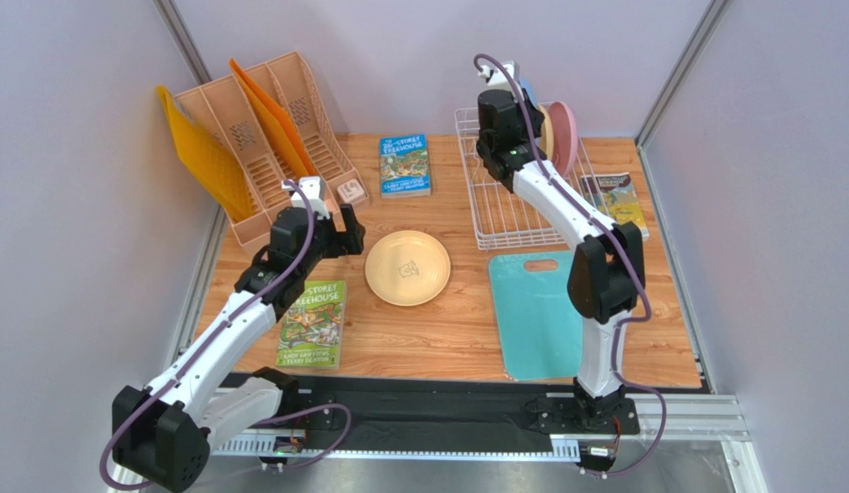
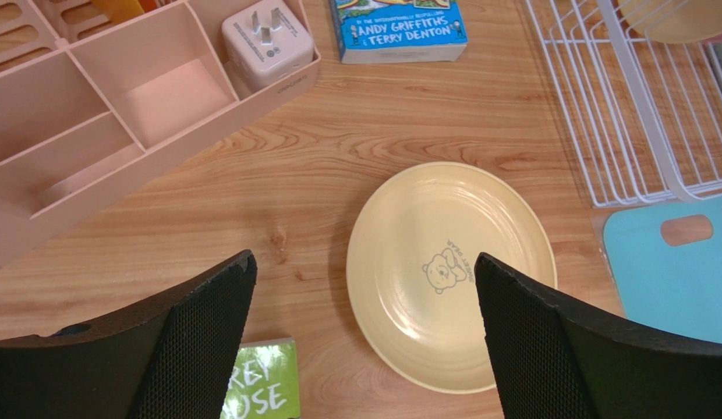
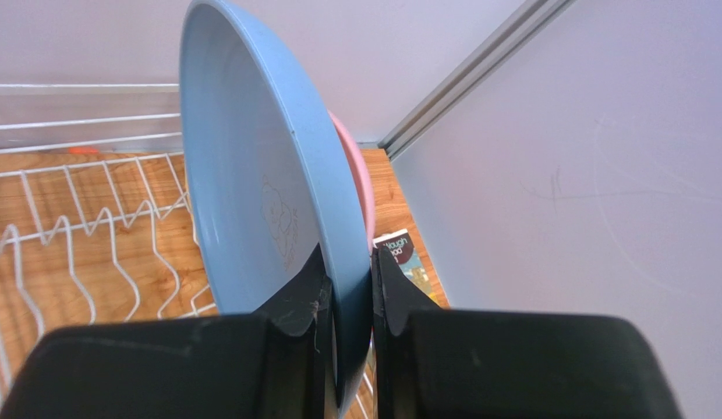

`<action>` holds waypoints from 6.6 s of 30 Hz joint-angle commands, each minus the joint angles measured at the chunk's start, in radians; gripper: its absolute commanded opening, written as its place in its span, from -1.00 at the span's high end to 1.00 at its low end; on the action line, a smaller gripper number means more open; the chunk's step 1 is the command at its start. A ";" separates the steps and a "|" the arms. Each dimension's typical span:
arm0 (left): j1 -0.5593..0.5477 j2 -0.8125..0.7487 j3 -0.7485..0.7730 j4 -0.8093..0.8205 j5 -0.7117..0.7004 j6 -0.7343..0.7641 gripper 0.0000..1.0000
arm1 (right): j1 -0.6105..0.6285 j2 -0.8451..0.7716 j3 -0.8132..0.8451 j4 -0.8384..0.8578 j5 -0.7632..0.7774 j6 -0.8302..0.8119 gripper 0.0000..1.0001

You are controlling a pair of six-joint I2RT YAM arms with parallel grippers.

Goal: Unload the plates from the dish rack

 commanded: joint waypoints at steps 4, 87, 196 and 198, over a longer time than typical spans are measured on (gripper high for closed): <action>-0.006 -0.052 0.000 0.045 0.109 -0.025 -0.99 | 0.044 -0.317 -0.056 -0.397 -0.190 0.394 1.00; -0.061 0.398 0.002 0.272 -0.014 -0.031 1.00 | 0.013 -0.734 -0.659 -0.358 -0.780 0.746 -0.88; -0.075 0.067 -0.135 0.435 0.379 -0.168 -0.67 | 0.075 -0.840 -0.868 -0.160 -1.166 1.022 0.91; -0.078 0.073 -0.136 0.441 0.377 -0.172 -0.37 | 0.072 -0.832 -0.871 -0.151 -1.175 1.030 0.91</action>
